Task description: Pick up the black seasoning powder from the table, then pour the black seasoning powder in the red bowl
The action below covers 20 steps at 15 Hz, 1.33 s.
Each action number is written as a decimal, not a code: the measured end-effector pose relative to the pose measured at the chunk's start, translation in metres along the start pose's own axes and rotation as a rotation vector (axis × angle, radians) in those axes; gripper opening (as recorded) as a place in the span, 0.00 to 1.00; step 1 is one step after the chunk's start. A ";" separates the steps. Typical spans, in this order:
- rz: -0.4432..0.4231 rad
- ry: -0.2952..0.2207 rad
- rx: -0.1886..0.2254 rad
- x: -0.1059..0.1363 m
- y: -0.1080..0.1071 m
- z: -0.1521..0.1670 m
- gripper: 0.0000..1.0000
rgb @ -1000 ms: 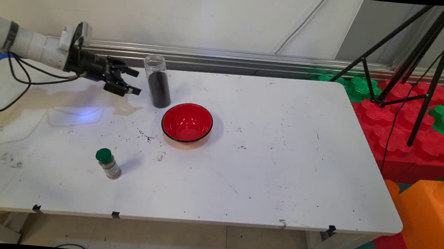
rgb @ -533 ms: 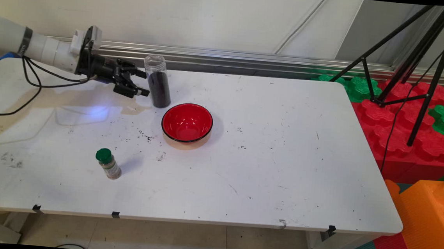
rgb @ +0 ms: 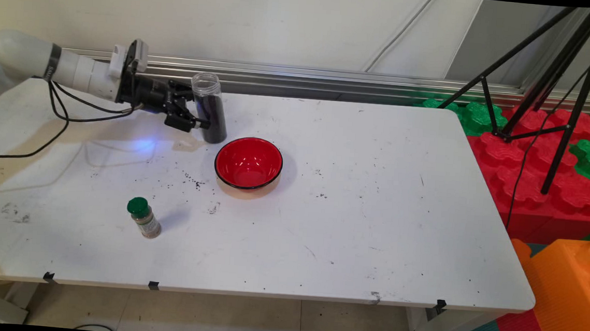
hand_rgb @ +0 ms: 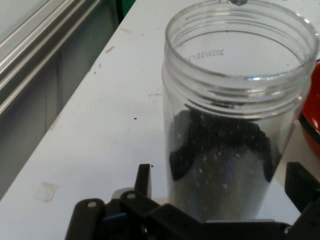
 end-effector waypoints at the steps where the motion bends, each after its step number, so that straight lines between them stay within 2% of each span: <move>1: 0.004 0.004 0.000 0.000 0.000 0.003 1.00; 12: 0.030 0.033 0.004 -0.004 -0.004 0.017 1.00; 13: 0.031 0.037 0.005 -0.004 -0.004 0.017 0.00; 20: 0.033 0.051 0.001 0.000 -0.001 0.019 0.00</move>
